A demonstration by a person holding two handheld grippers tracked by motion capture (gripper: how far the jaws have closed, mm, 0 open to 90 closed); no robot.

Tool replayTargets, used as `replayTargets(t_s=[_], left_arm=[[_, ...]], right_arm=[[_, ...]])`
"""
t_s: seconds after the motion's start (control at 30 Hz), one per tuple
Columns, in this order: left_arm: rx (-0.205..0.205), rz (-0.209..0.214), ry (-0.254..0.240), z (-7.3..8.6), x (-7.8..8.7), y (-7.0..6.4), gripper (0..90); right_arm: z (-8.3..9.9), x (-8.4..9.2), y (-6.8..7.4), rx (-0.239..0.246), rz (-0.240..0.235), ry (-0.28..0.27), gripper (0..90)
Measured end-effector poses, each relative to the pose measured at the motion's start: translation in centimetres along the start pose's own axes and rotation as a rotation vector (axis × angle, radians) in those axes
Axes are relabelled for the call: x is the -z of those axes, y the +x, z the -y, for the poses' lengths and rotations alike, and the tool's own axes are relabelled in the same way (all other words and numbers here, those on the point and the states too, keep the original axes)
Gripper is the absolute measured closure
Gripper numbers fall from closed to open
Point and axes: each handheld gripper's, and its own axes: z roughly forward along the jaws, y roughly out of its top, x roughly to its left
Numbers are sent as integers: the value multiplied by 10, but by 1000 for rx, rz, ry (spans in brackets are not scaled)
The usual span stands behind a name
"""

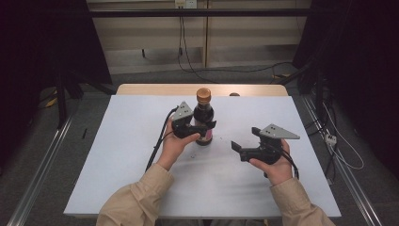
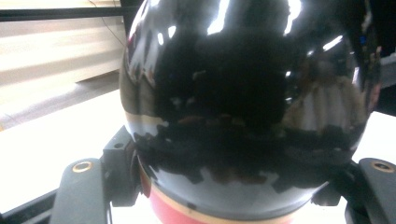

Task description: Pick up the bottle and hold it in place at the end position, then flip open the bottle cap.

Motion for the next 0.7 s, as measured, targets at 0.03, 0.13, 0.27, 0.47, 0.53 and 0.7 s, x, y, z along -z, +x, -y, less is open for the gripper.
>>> replayTargets(t_s=[0.03,0.13,0.27,0.47,0.53,0.7], left_arm=[[10,-2,-8,0,-1,-1,292],[9,-3,-7,0,0,-1,292],[-1,4,-4,1,0,0,292],[11,-6,-5,0,-1,-1,292],[12,-3,-6,0,-1,-1,292],[15,-7,-8,0,-1,-1,291]], right_arm=[[0,0,0,0,0,0,22],[-4,-2,-2,-2,12,5,22],[-7,-5,-4,-6,10,17,23],[-15,-14,-6,-22,16,17,32],[-17,-15,-6,-21,12,18,29],[-26,-18,-3,0,14,34,28]])
